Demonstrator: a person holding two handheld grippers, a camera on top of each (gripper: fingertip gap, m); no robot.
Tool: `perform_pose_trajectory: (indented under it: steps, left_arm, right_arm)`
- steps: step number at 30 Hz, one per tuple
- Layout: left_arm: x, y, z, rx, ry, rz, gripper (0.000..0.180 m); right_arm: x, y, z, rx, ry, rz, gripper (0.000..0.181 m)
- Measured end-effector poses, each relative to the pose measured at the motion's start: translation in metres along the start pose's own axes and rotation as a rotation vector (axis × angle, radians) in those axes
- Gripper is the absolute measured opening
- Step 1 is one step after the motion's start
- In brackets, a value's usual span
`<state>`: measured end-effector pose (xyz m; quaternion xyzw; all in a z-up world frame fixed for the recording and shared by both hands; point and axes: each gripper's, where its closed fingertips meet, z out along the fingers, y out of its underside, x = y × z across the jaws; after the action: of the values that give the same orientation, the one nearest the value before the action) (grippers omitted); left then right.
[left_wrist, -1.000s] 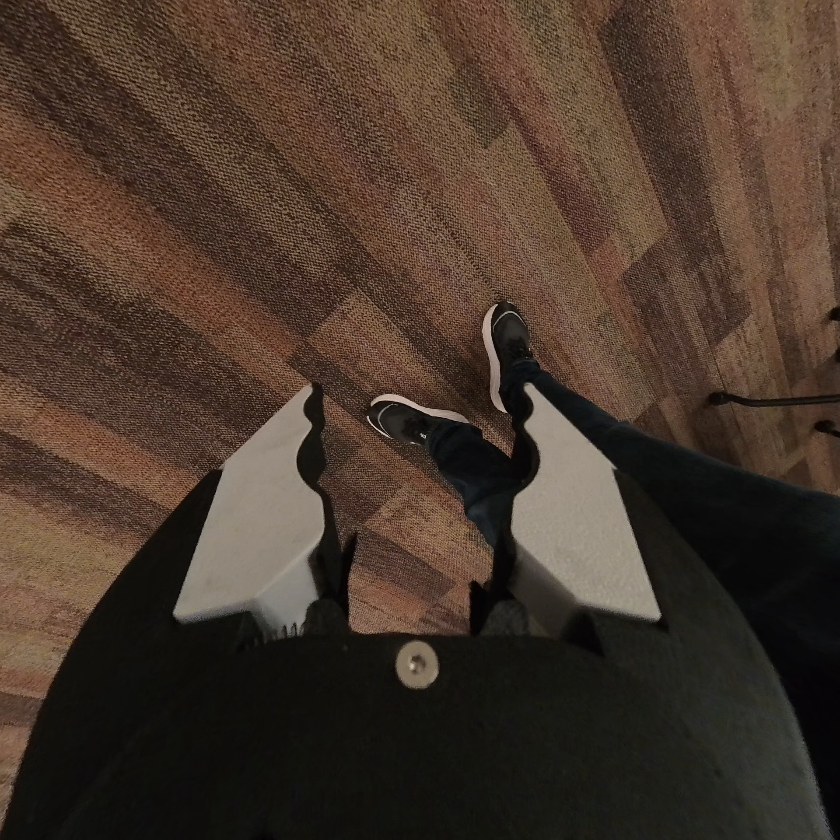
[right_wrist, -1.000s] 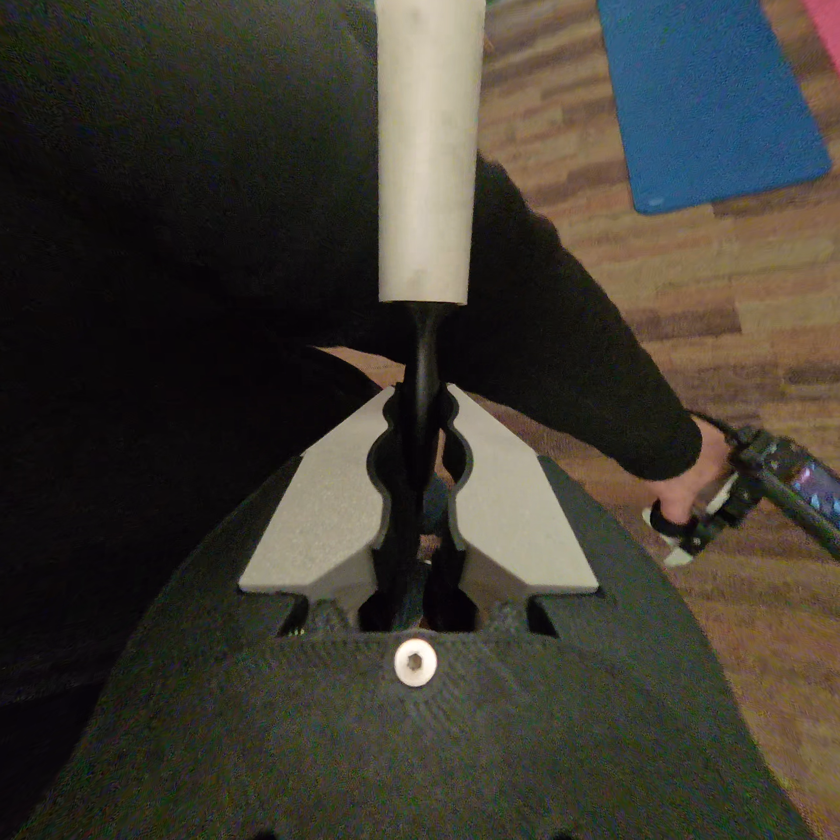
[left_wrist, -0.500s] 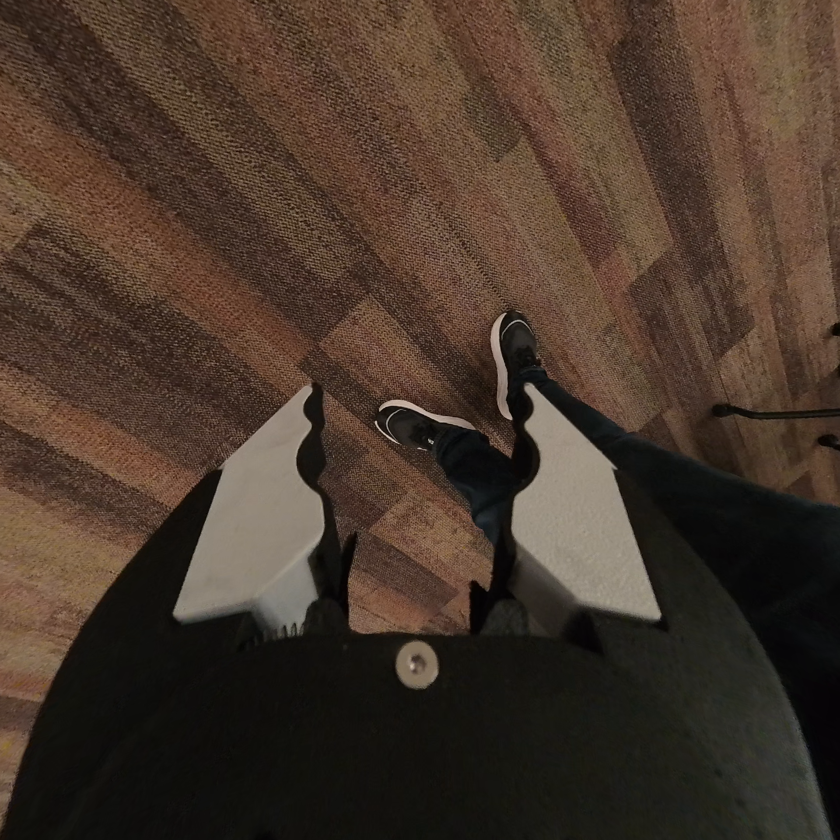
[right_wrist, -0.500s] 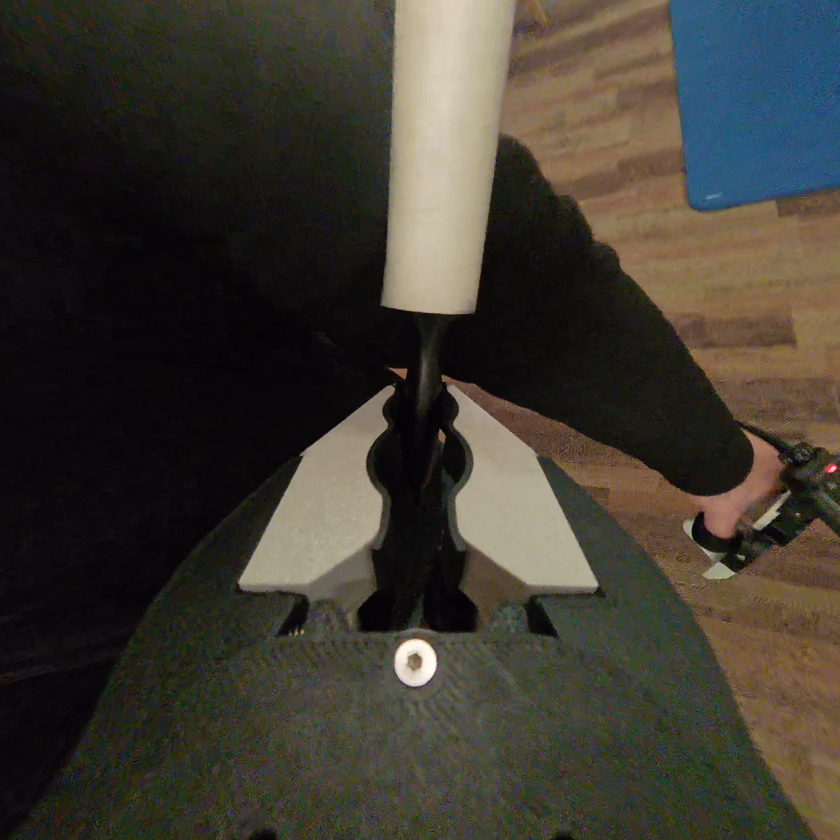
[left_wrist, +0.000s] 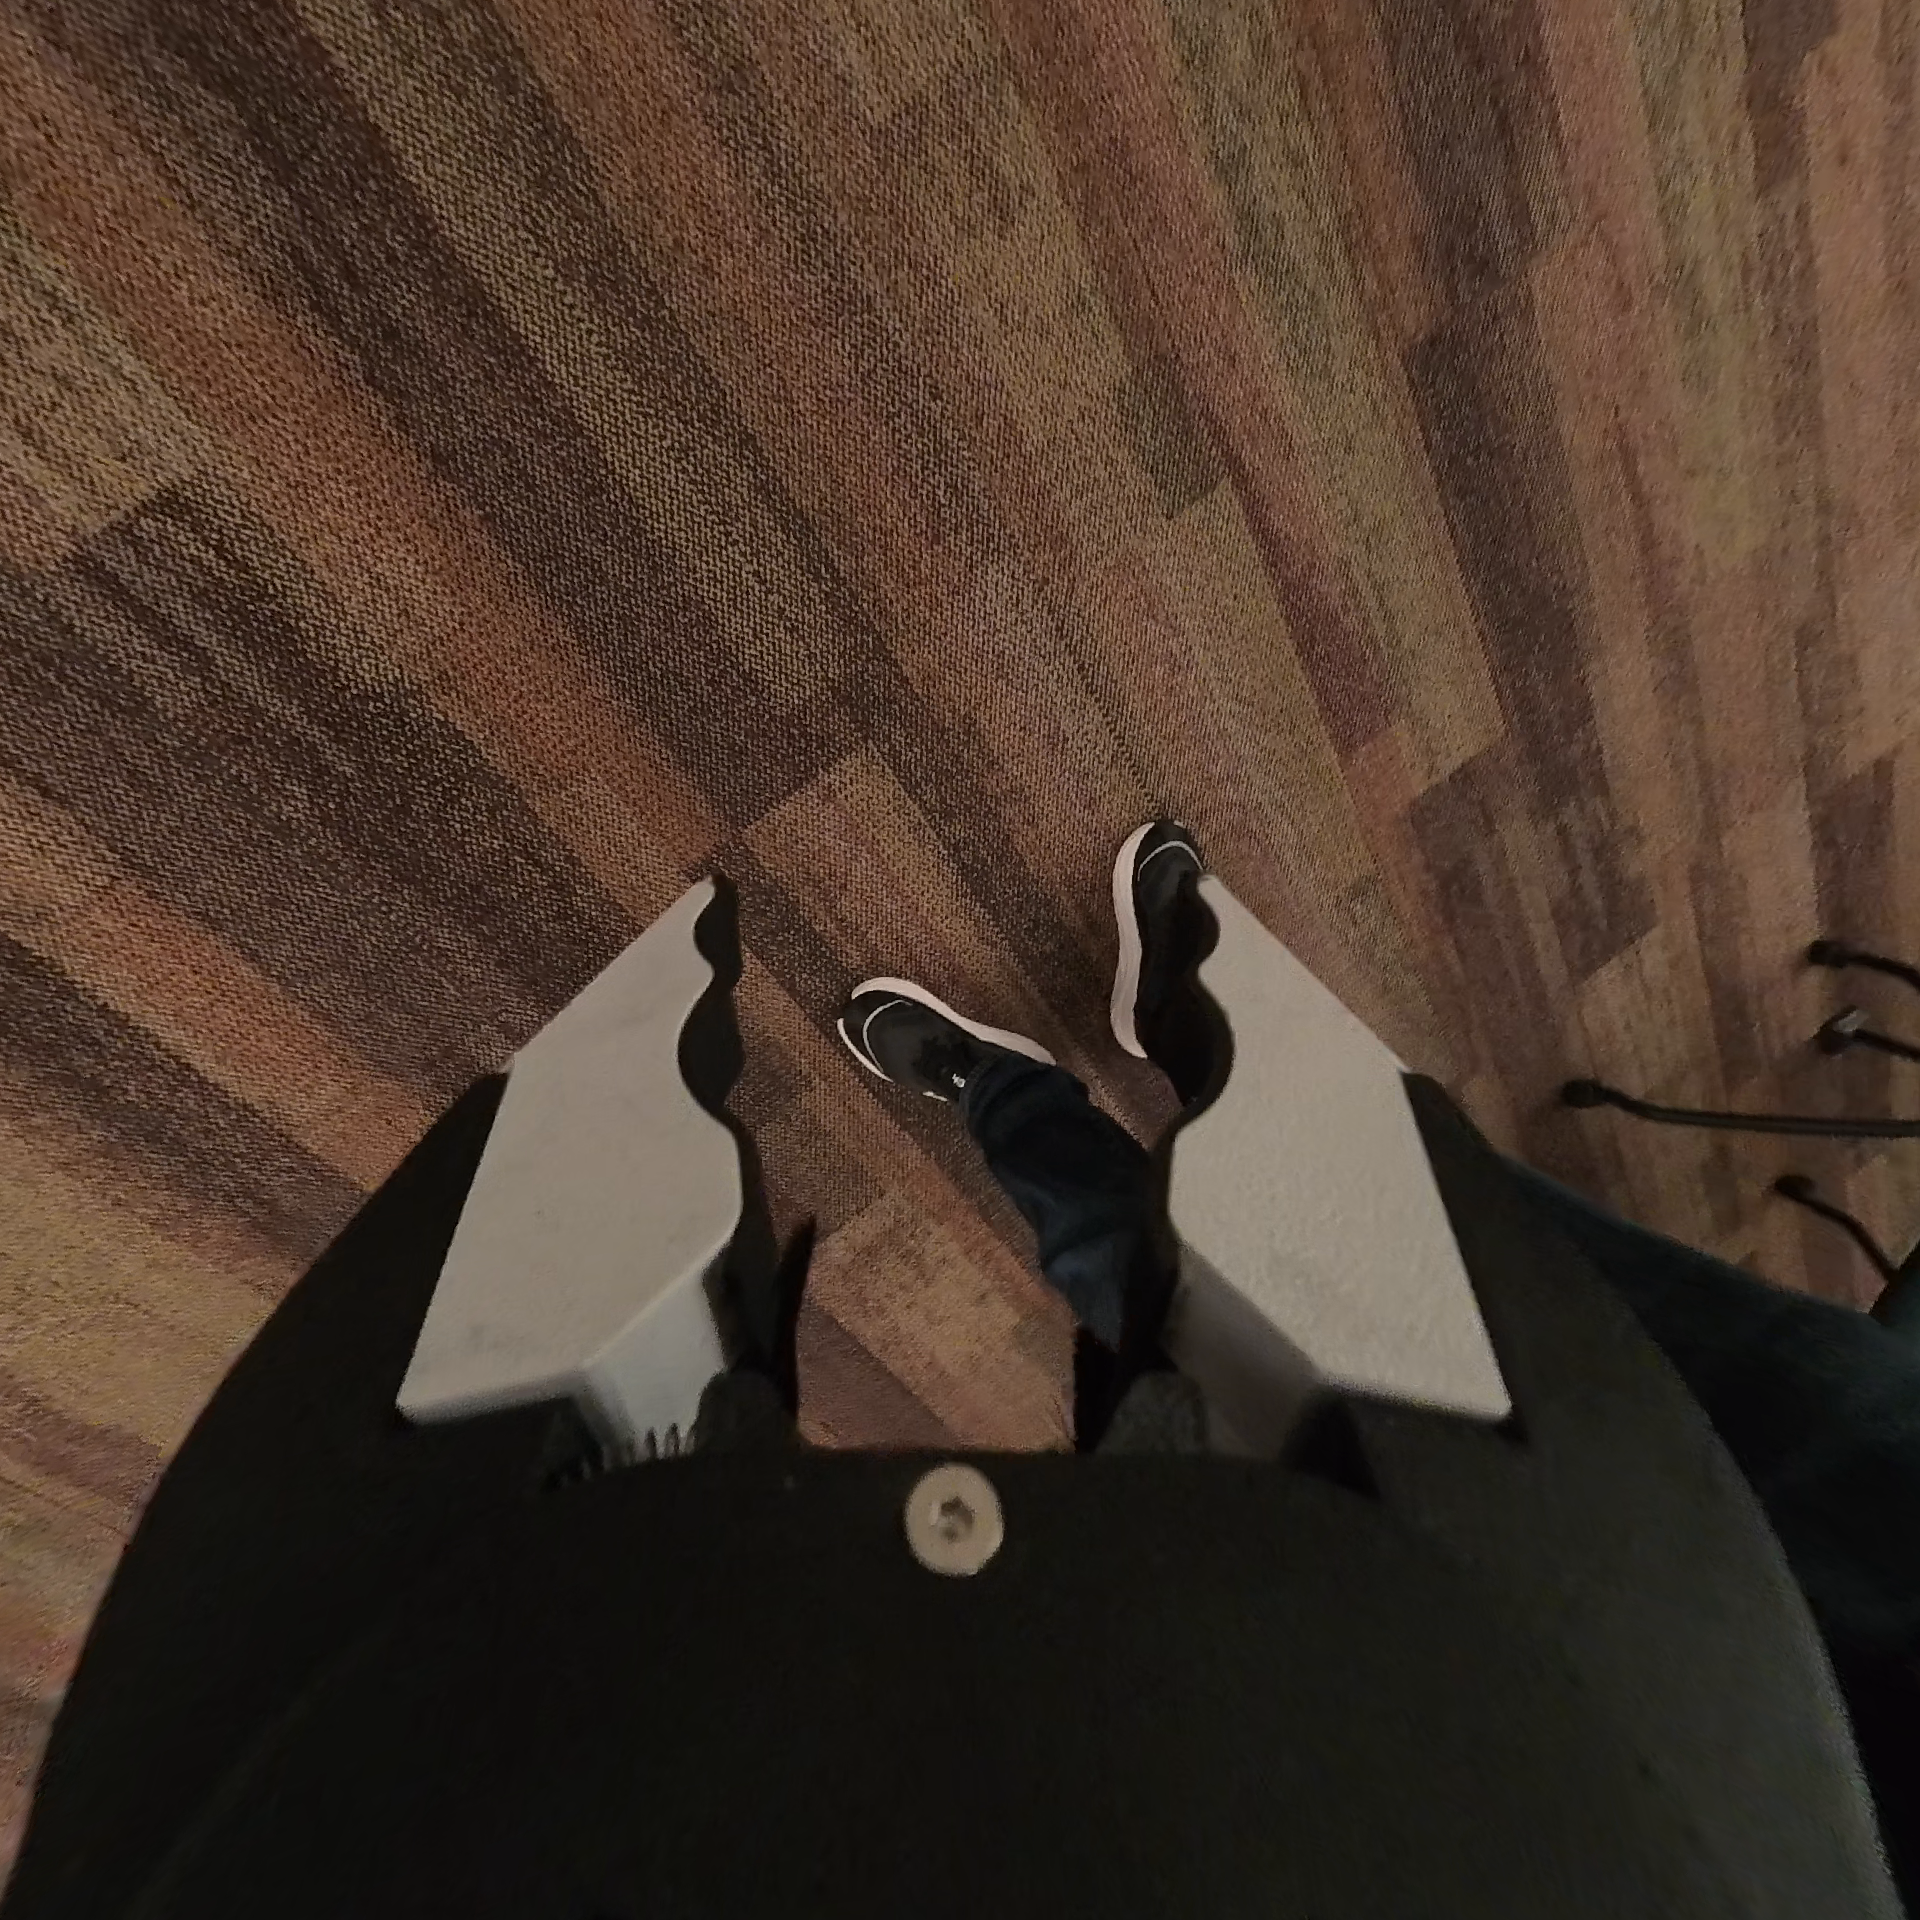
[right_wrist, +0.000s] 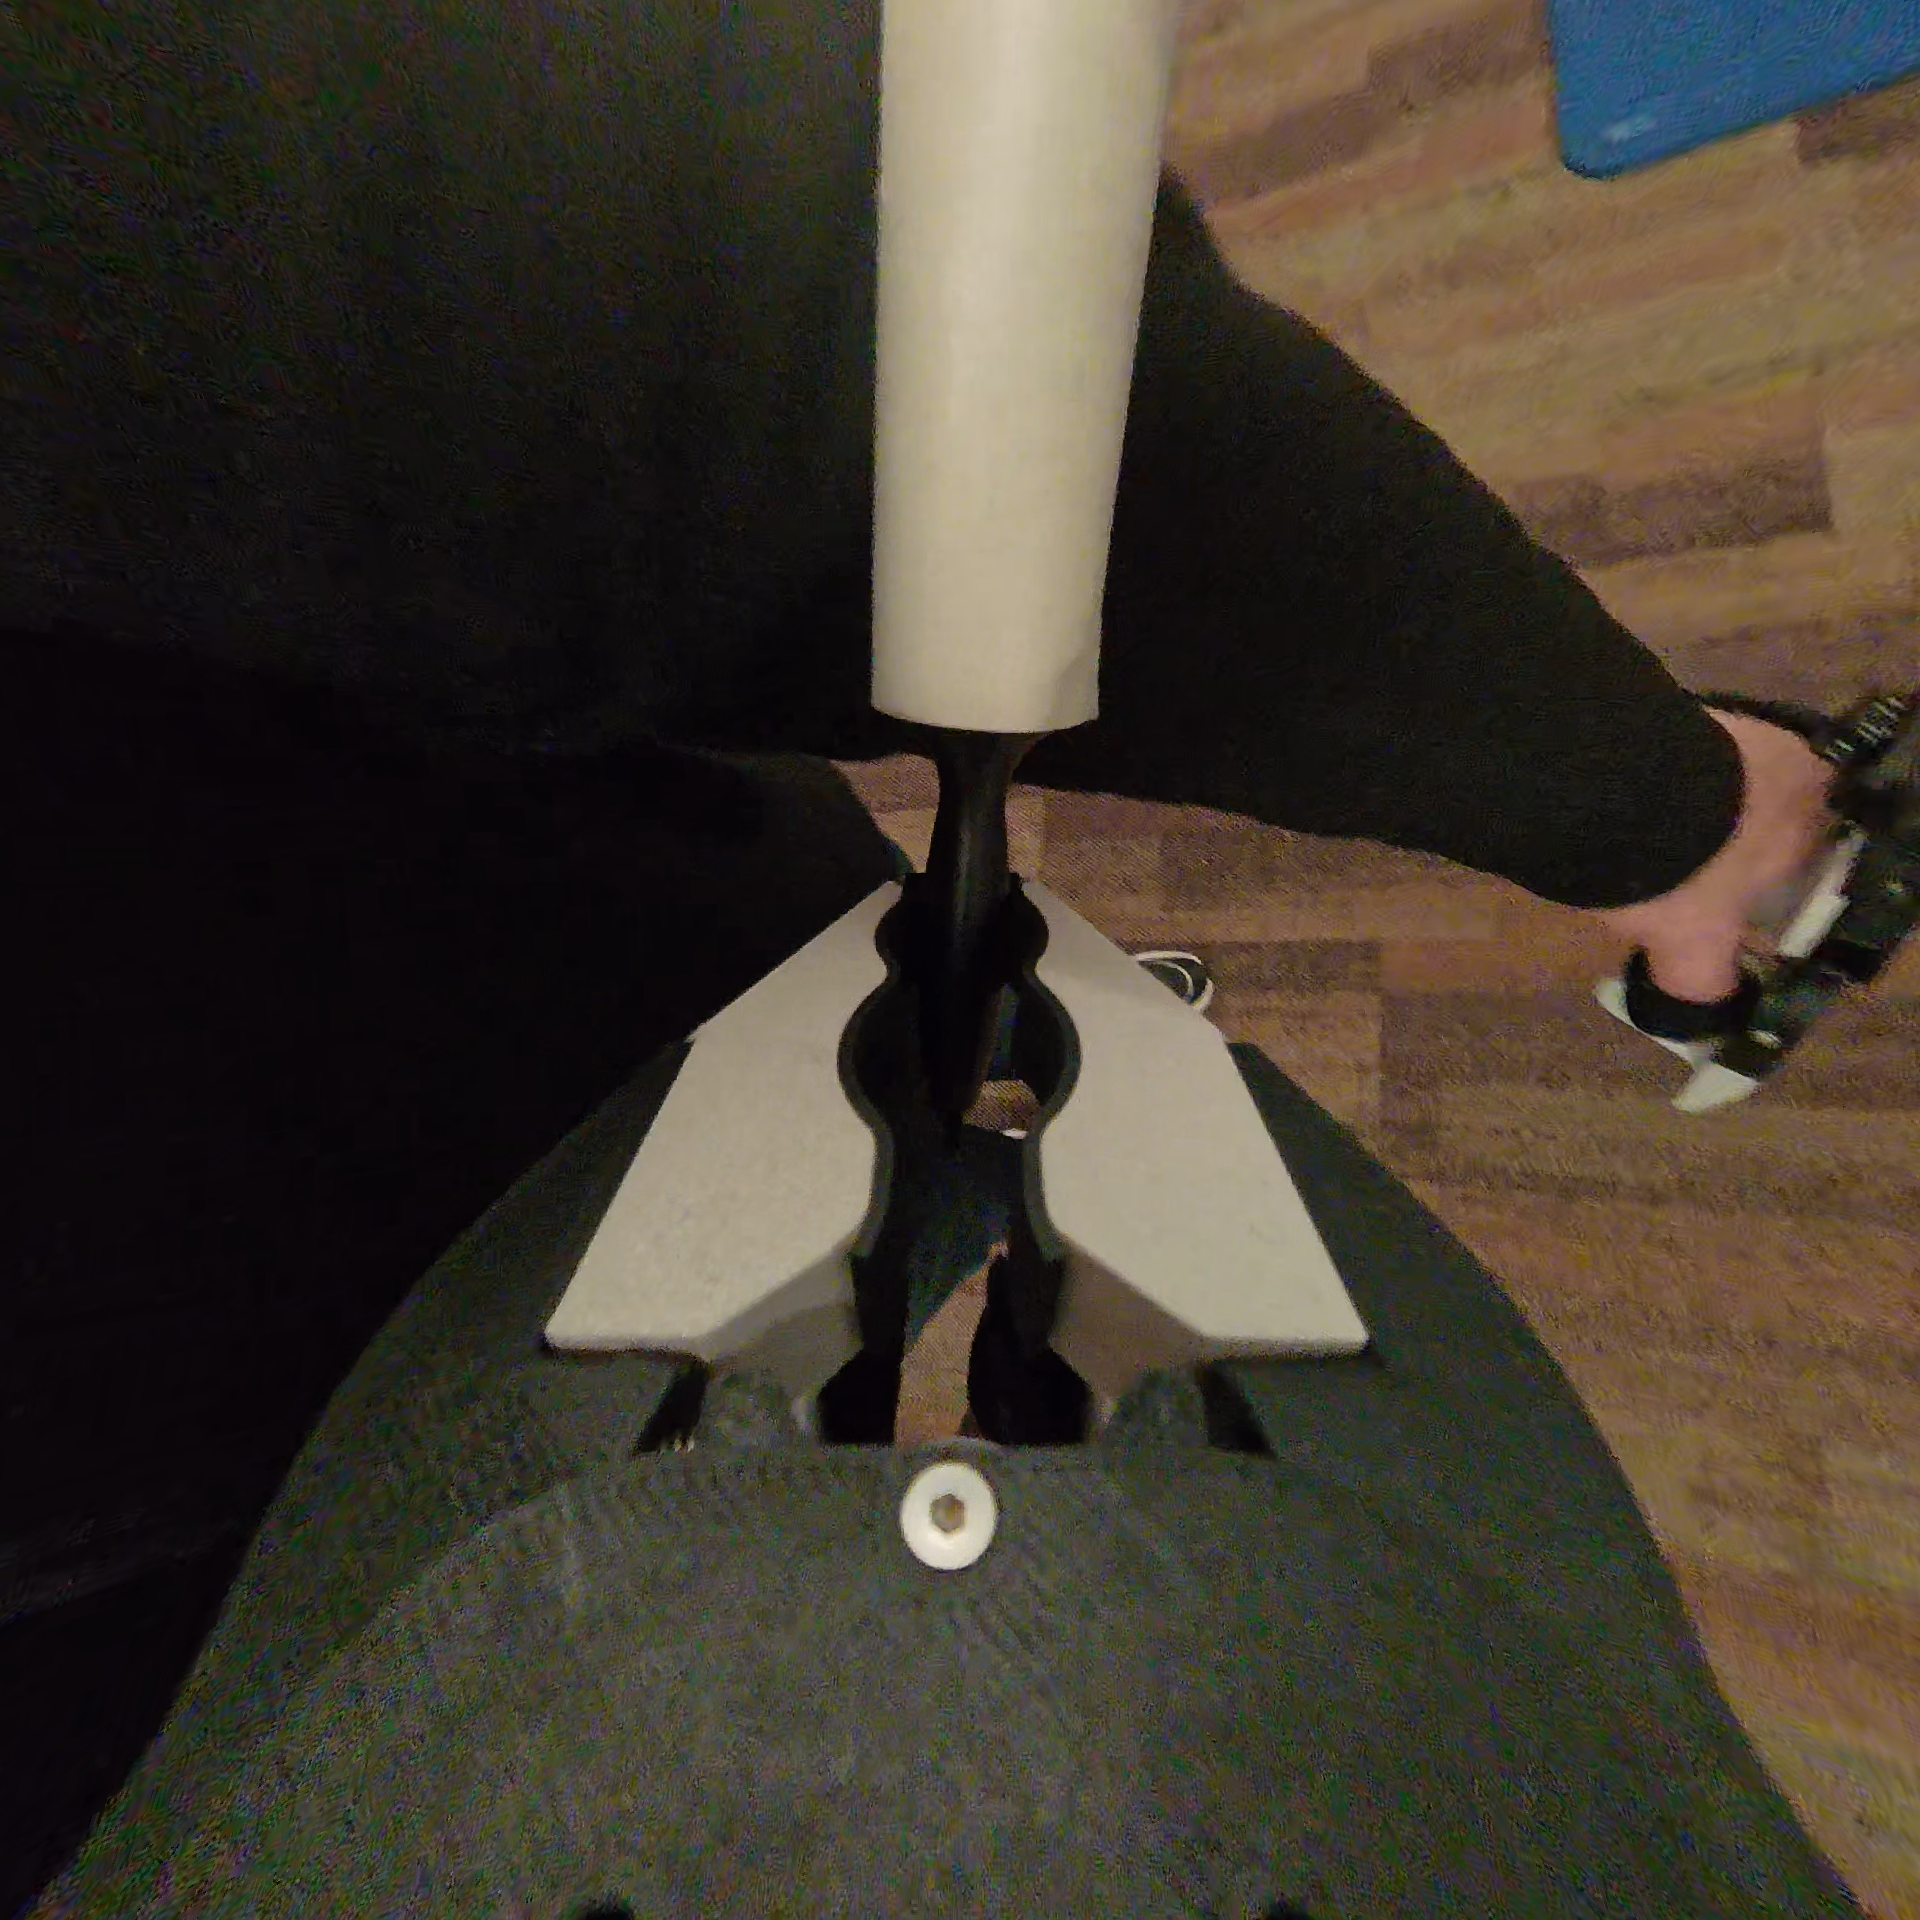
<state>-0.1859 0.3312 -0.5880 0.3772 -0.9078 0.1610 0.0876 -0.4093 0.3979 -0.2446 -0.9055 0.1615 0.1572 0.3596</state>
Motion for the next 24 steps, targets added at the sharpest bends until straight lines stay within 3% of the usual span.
perform_pose_trajectory:
  steps: [7, 16, 24]
  left_arm:
    - [-0.039, 0.011, -0.012, 0.034, -0.042, -0.125, 0.081]
    - [-0.036, 0.062, 0.005, -0.117, -0.07, -0.171, 0.087]
    - [-0.023, 0.081, 0.019, -0.149, -0.057, -0.173, 0.086]
  right_arm:
    - [-0.064, -0.023, -0.036, 0.024, -0.077, -0.119, 0.013]
    - [0.035, 0.04, 0.014, -0.239, 0.109, -0.039, 0.013]
    - [-0.043, 0.013, -0.03, -0.163, -0.015, -0.161, 0.013]
